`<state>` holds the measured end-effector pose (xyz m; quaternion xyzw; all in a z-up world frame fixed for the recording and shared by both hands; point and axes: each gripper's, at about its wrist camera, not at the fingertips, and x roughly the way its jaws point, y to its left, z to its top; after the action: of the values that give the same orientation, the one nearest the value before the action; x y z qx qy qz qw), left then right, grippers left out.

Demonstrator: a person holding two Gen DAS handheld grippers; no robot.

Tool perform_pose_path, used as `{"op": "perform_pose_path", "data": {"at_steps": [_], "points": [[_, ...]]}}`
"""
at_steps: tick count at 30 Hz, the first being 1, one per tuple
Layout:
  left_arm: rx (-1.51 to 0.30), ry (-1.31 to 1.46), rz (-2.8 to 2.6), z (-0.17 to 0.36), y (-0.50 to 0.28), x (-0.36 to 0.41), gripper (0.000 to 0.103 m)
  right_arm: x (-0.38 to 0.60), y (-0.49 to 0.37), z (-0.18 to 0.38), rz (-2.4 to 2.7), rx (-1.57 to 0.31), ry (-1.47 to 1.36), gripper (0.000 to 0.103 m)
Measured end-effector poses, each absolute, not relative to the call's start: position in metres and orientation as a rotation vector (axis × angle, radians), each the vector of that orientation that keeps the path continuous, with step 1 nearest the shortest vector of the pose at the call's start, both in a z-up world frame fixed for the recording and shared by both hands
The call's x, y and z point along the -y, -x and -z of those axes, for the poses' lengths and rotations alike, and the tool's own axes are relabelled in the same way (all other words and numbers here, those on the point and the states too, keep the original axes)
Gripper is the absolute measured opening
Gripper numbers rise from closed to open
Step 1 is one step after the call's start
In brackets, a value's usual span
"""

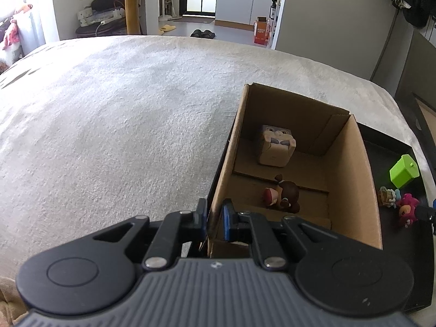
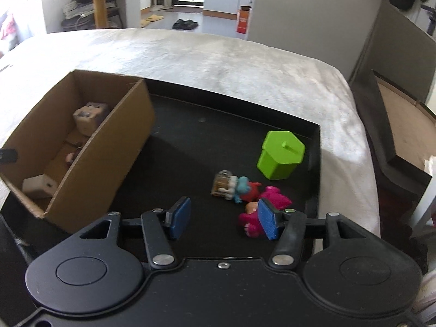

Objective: Organize rigid objects
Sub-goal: 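Move the right gripper to the pink plush toy and grasp it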

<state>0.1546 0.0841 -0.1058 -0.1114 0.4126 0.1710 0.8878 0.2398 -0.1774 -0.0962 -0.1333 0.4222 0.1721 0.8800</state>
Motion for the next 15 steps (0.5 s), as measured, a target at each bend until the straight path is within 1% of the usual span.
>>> {"op": "perform_pose_path", "data": {"at_steps": [15], "points": [[-0.858,0.236,-0.355,0.106,-0.155,-0.085,0.011,0.182,-0.274,0.128,-0.262,-0.902,0.292,0.056]]}}
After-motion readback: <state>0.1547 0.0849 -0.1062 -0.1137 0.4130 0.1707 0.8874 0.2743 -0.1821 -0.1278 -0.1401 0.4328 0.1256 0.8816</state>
